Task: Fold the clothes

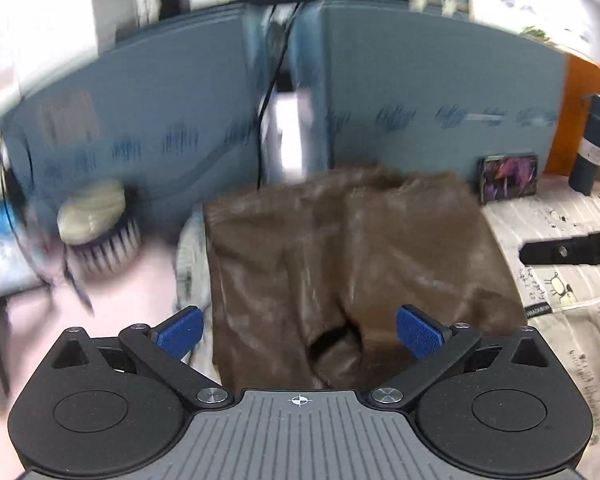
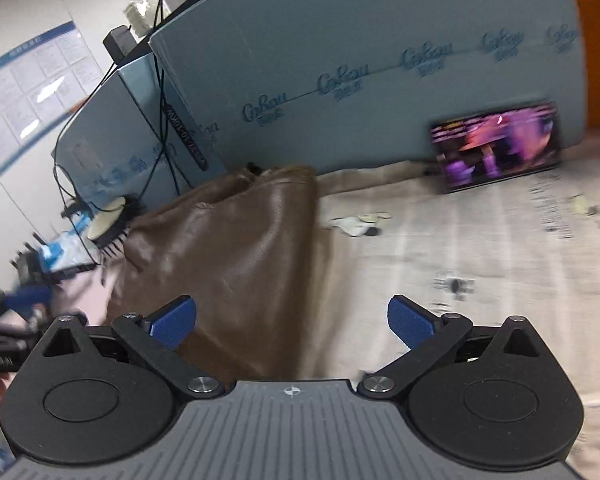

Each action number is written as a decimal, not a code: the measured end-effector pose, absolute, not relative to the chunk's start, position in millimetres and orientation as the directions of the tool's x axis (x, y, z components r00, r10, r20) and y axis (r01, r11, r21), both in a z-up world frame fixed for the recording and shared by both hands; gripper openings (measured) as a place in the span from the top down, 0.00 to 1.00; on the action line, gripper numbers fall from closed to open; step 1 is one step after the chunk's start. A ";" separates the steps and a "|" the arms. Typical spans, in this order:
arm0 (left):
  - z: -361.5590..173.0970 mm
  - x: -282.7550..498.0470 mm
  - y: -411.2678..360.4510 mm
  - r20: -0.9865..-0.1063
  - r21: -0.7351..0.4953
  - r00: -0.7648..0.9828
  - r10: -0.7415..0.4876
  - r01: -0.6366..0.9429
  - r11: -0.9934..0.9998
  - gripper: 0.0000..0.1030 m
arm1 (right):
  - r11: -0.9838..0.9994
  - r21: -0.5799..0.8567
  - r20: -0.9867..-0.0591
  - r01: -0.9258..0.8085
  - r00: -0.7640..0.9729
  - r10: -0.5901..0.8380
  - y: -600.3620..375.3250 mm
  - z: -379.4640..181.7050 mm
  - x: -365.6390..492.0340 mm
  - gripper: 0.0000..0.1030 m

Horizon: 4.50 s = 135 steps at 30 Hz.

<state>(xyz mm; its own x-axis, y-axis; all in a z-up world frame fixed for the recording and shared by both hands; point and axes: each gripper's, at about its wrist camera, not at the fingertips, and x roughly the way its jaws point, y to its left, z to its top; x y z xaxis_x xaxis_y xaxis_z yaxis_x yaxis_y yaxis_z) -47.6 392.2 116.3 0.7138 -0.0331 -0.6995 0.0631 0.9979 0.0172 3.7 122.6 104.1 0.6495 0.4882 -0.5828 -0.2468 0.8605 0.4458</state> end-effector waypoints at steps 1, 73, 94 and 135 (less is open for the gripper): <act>111.7 -49.2 392.8 -0.703 -0.049 0.707 -0.074 0.056 0.997 0.00 | 0.859 0.456 -0.585 -0.234 0.648 0.488 126.6 104.1 7.6 0.00; 78.1 -47.7 435.2 -0.550 -0.491 0.806 -0.218 -0.101 0.866 0.19 | 0.909 0.117 -0.449 -0.401 0.795 0.408 212.4 141.6 -31.5 0.87; 70.3 -9.9 467.6 -0.547 -0.473 0.820 -0.168 -0.137 0.870 0.50 | 0.818 -0.153 -0.588 -0.555 0.716 0.376 291.5 89.4 -18.5 0.48; 117.7 -69.0 251.1 -0.470 -0.131 0.823 -0.318 0.291 0.948 0.96 | 0.995 -0.058 -0.448 -0.081 0.893 0.046 -58.7 154.6 -97.5 0.96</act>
